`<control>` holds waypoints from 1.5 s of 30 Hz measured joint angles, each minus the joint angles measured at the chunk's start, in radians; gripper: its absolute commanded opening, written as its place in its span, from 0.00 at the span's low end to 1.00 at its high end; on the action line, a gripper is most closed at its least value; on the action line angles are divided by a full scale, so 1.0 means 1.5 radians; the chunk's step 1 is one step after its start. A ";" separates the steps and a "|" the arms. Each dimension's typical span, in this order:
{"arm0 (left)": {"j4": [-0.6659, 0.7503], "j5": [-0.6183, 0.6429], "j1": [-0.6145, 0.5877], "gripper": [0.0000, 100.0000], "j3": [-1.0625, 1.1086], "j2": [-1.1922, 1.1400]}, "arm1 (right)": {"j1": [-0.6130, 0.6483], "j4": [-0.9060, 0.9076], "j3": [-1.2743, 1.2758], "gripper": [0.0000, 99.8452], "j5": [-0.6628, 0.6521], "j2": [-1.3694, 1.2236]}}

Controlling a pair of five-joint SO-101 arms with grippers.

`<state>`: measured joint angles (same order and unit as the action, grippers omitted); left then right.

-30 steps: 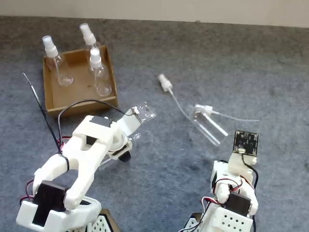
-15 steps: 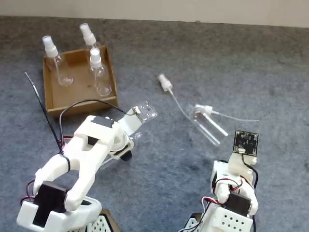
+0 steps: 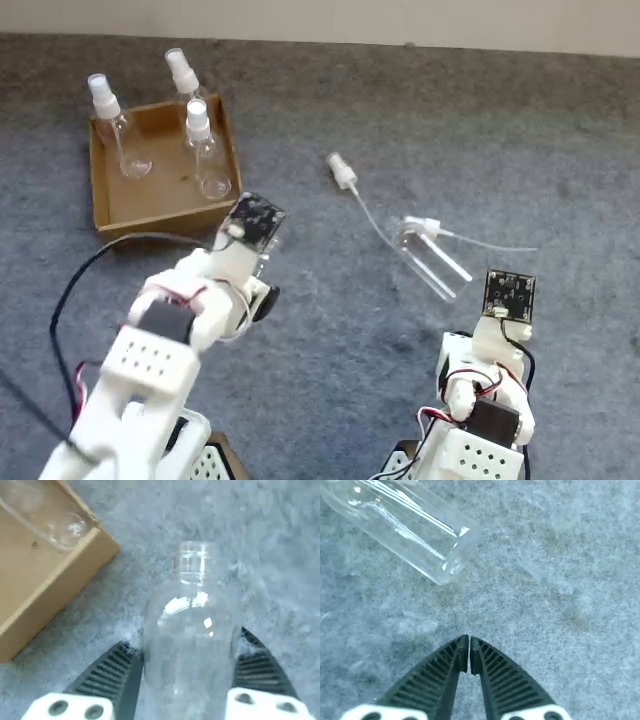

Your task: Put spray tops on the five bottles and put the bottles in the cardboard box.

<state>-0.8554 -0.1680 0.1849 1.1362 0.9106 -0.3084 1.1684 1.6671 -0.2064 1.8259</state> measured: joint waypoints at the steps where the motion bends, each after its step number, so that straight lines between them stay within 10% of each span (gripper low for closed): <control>1: 0.000 0.018 0.000 0.15 0.017 0.036 | 0.000 0.000 0.000 0.01 0.000 0.000; 24: 0.113 0.076 0.000 0.15 0.210 0.390 | 0.037 0.000 -0.029 0.01 0.000 0.000; 35: 0.084 0.076 0.001 0.15 0.280 0.597 | 0.040 0.000 -0.174 0.01 -0.152 0.001; 45: 0.080 0.076 0.002 0.15 0.285 0.600 | 0.039 0.000 -0.431 0.01 -0.154 -0.374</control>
<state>-0.7357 -0.0545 0.1880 1.5643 1.8113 -0.2501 1.1684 1.0211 -0.4381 1.2643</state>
